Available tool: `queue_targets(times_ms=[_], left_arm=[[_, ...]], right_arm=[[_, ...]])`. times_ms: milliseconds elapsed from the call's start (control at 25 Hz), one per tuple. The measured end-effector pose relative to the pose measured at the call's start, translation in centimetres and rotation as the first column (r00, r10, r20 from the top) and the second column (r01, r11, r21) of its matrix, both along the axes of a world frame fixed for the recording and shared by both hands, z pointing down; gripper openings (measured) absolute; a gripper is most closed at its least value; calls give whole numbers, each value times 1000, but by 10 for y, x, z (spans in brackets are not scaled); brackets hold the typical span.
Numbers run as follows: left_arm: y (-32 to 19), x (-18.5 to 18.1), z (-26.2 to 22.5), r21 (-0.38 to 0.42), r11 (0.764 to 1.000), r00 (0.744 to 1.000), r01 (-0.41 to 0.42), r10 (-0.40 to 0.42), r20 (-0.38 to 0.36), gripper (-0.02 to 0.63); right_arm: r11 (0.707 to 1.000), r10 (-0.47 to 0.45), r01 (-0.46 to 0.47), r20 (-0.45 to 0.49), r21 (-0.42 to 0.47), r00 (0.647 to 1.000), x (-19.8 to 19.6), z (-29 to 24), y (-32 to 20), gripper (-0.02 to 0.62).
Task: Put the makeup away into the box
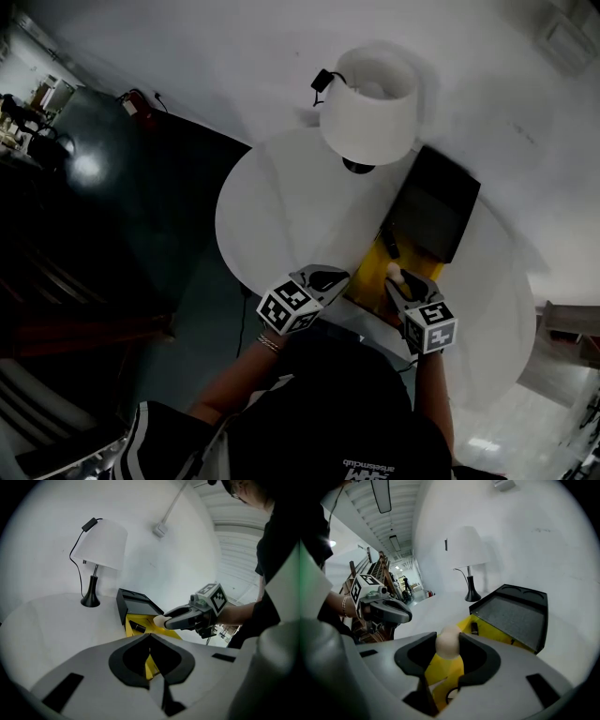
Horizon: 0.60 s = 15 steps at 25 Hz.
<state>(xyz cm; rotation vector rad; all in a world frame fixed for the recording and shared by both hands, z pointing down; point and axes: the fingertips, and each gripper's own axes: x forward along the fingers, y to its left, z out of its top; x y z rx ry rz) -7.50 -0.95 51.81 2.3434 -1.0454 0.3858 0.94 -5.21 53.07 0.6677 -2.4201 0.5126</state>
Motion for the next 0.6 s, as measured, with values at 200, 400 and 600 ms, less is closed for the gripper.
queue_targets(times_ms=[200, 400, 600], left_arm=[[5, -8, 3, -10, 999, 999, 37, -37, 8, 17], [6, -9, 4, -16, 998, 998, 59, -59, 9, 17], [8, -8, 7, -21, 997, 998, 70, -70, 8, 17]], right_arm=[[997, -68, 67, -17, -38, 998, -8, 13, 9, 167], [982, -156, 153, -26, -108, 987, -18, 28, 26, 169], [962, -243, 228, -97, -148, 965, -25, 44, 41, 172]])
